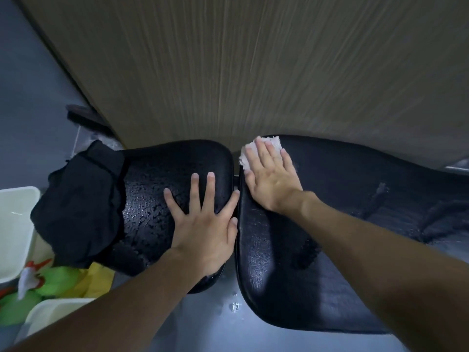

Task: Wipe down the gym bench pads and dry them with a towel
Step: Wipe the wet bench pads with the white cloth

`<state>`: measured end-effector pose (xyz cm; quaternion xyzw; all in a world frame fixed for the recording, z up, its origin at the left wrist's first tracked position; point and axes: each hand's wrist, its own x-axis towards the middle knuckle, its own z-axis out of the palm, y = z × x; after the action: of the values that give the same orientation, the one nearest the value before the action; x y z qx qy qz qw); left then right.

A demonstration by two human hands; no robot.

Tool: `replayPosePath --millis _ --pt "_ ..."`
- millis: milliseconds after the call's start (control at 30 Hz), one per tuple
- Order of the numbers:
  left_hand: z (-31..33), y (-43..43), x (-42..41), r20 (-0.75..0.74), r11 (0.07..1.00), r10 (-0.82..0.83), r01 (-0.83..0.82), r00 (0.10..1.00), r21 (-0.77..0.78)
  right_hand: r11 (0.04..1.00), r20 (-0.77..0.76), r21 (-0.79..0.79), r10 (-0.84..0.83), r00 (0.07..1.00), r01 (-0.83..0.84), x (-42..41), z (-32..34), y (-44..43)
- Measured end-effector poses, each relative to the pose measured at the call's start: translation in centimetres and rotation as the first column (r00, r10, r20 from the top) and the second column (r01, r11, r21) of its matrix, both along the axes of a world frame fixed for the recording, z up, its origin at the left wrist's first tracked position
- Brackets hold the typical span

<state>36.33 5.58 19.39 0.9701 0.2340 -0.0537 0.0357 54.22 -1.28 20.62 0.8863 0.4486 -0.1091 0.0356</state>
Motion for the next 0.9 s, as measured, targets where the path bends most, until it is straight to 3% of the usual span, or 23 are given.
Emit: replayPosePath --millis 200,333,667,767,900 --pt "-0.7 -0.2 -0.1 0.039 0.994 0.027 -0.031 0.999 0.105 0.997 0.006 0.038 -0.06 0.998 0.06 1.9 -0.3 2.7" --pt "-0.8 -0.4 -0.1 0.043 0.99 0.045 -0.051 0.998 0.13 0.997 0.004 0.078 0.024 1.0 -0.024 -1.7 -0.2 0.2" --pt "-0.8 -1.3 -2.1 0.348 0.999 0.015 0.001 0.937 -0.046 0.947 0.077 0.113 0.294 0.953 -0.302 -12.0 -0.8 -11.0" --pt "-0.6 -2.0 -2.3 0.356 0.996 0.01 0.022 0.934 -0.086 0.924 0.074 0.09 0.365 0.928 -0.371 -14.0 -0.7 -13.6" --pt "-0.5 -3.3 -2.2 0.34 0.991 -0.016 0.059 0.94 -0.117 0.887 0.2 0.206 0.375 0.905 -0.413 -15.1 -1.6 -16.1"
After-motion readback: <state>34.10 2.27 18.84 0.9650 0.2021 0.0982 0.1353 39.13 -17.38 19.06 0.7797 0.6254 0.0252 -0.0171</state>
